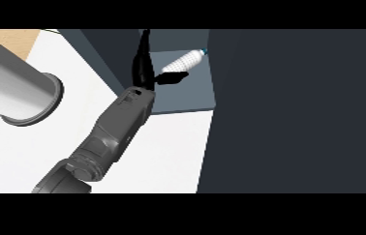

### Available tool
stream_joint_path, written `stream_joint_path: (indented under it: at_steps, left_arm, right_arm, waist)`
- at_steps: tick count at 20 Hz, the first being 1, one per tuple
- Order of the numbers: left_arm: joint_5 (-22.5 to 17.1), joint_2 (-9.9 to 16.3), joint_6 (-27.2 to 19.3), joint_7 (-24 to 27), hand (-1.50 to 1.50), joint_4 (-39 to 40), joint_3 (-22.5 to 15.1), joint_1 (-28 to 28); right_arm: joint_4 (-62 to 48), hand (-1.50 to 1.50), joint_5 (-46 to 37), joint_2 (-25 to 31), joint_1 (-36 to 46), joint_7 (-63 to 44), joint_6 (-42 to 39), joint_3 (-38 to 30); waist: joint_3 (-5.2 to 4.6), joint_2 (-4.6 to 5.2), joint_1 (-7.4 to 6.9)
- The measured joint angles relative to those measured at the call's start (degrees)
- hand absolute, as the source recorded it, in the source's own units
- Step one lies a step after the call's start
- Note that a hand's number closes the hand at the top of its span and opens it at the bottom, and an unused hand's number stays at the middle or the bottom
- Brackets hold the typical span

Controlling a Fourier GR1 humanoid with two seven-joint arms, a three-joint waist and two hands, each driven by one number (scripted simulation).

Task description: Pick up the bottled water, place it into the cabinet and close the cabinet

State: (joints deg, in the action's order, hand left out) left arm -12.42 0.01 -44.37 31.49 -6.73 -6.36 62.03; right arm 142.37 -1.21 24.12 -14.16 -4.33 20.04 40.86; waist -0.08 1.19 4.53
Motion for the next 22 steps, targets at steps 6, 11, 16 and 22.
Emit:
stream_joint_path:
  at_steps: [6,11,16,22]
  left_arm:
    - [-4.0,0.0,9.8,6.9,1.5,-5.9,2.9,-2.0]
    - [-7.3,0.0,17.7,9.5,1.5,-9.8,2.7,-3.2]
    - [-11.0,-0.1,25.0,9.4,1.5,-14.3,-0.3,-5.6]
    - [-14.5,0.0,32.6,6.0,1.5,-23.7,-4.3,-12.4]
  right_arm:
    - [-0.2,-1.5,0.2,0.0,0.1,0.0,0.1,0.1]
    - [-0.2,-1.5,0.1,-0.4,0.5,-1.1,0.9,0.2]
    - [0.1,-1.5,0.2,0.4,0.1,-0.9,0.9,-1.0]
    - [0.1,-1.5,-0.1,1.0,-1.0,-0.3,2.0,-1.0]
  waist:
    - [-0.06,-0.19,-0.39]
    - [-0.03,-0.7,-1.44]
    - [0.01,-1.0,-2.08]
    - [0.05,-1.59,-3.73]
